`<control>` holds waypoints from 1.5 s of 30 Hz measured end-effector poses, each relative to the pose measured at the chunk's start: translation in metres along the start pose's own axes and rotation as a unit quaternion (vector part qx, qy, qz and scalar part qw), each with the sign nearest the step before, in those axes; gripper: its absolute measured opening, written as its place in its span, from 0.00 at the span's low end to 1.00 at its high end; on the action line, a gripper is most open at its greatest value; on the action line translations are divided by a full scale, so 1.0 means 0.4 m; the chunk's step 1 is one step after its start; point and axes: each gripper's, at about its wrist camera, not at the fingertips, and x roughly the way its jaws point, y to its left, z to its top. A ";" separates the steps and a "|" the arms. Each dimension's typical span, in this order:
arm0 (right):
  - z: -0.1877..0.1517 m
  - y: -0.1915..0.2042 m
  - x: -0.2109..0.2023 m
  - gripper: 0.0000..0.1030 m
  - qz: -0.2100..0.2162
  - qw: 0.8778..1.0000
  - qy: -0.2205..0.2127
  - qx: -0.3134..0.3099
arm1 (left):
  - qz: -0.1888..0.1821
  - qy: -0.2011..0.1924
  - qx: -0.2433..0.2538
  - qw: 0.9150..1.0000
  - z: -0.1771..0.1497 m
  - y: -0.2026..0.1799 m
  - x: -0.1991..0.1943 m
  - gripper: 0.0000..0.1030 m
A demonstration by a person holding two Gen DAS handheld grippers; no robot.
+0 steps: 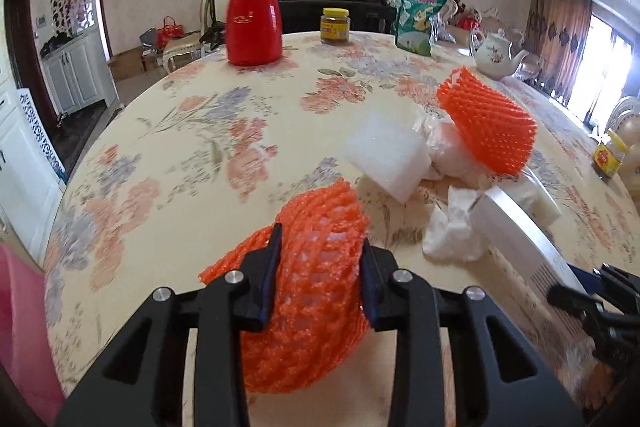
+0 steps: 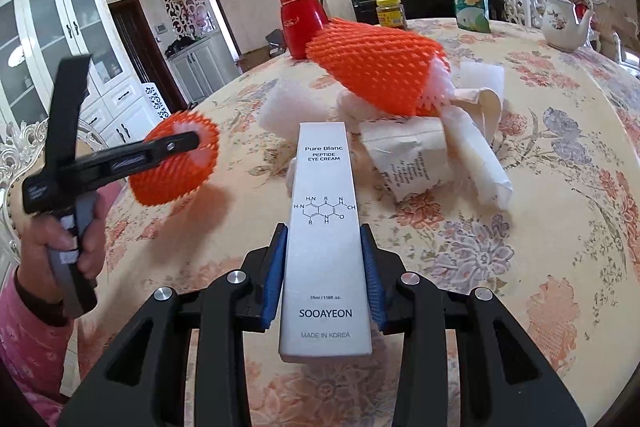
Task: Collect trash
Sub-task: 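Carry the white box and orange net to the pink bin with both tools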
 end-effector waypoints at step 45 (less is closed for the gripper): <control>-0.006 0.609 0.036 0.34 0.067 0.985 -0.071 -0.143 | 0.085 -0.204 -0.105 0.970 -0.349 0.319 -0.505 0.38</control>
